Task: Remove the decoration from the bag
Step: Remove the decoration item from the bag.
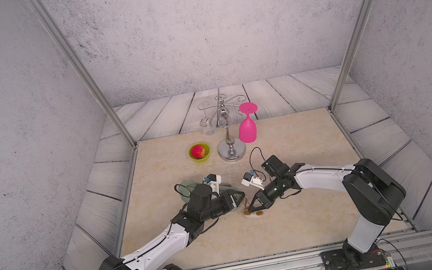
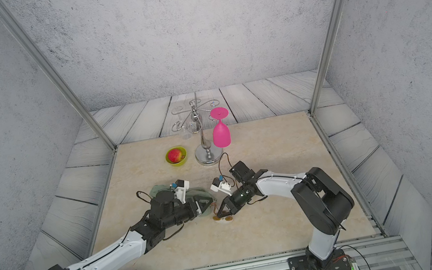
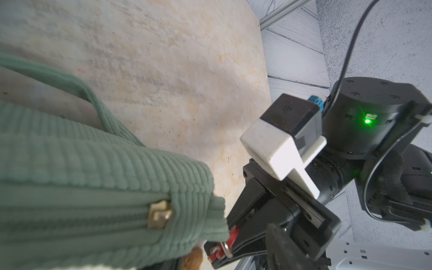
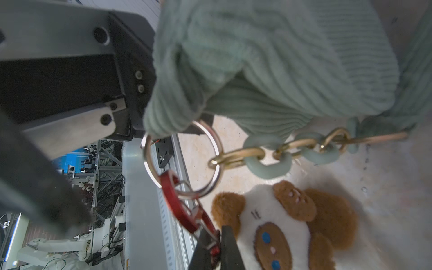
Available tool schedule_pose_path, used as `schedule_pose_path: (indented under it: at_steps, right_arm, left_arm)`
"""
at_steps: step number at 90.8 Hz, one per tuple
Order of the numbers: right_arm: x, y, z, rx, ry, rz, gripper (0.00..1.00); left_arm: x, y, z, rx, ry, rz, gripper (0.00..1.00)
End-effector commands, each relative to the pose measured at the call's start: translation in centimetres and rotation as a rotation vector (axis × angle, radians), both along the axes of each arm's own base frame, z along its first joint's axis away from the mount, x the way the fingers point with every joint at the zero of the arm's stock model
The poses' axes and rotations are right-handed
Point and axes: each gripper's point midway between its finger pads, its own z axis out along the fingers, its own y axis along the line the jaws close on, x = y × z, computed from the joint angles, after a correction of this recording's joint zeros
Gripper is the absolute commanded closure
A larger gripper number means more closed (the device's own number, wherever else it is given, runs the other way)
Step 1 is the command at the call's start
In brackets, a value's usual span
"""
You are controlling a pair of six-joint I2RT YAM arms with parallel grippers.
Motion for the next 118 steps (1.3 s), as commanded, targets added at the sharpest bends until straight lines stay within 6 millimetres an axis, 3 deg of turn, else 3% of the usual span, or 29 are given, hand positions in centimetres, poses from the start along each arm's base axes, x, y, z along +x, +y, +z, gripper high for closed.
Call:
schedule_pose_path:
  at_steps: [1,85,118]
  right_arm:
    - [0.3,0.0,1.3,0.02,-0.041,0.002,1.0]
    - [0.1,-0.2,1.1,0.019,-0.034,0.006,1.0]
    - [0.0,-0.2,1.0,0.017,-0.032,0.009,1.0]
  left_arm:
    - [0.4,-0.3,0.5,-0.014,-0.027,0.01,0.42]
    - [1.8,0.0,-0.2,0.005,-0.005,0.095,0.71]
    - [2.0,-0.1,0.0,0.0,-0.007,0.101,0.93]
